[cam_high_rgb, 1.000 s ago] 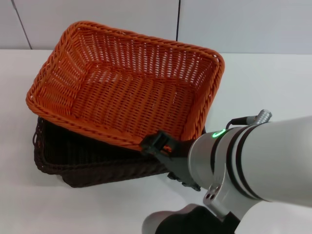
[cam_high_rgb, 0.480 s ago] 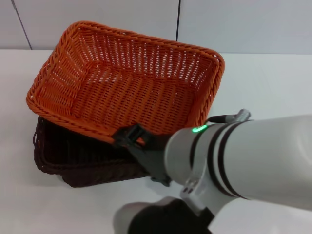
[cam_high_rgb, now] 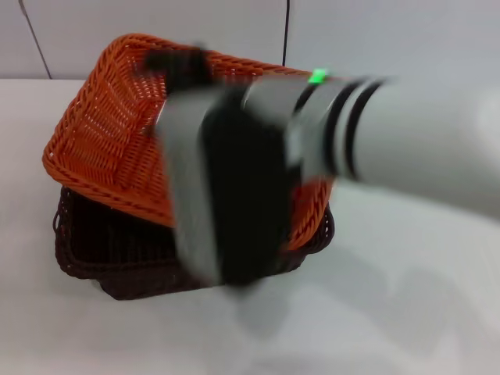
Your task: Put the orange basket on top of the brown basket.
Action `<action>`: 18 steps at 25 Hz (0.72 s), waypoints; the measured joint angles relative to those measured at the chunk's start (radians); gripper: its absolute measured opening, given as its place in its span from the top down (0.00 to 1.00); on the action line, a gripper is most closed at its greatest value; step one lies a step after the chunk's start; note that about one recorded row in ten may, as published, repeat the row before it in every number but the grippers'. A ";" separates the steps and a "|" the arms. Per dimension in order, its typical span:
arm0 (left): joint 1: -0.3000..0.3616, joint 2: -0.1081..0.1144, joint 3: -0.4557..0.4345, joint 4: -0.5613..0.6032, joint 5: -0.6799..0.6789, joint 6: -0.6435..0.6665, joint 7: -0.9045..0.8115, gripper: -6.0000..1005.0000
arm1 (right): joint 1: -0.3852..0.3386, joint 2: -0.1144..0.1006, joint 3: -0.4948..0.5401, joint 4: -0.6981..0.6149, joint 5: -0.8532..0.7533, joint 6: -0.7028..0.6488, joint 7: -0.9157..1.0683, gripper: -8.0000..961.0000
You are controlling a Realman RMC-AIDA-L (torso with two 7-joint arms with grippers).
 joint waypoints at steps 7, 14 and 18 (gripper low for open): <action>0.004 0.000 -0.015 0.001 0.000 0.001 0.000 0.28 | -0.157 -0.005 0.216 -0.090 0.007 -0.454 0.184 0.32; 0.014 0.000 -0.056 -0.006 0.000 0.013 0.000 0.28 | -0.387 -0.006 0.278 -0.098 0.011 -0.877 0.571 0.32; 0.028 -0.001 -0.053 -0.009 0.006 0.073 -0.032 0.28 | -0.650 0.001 0.241 -0.137 0.013 -1.218 0.706 0.32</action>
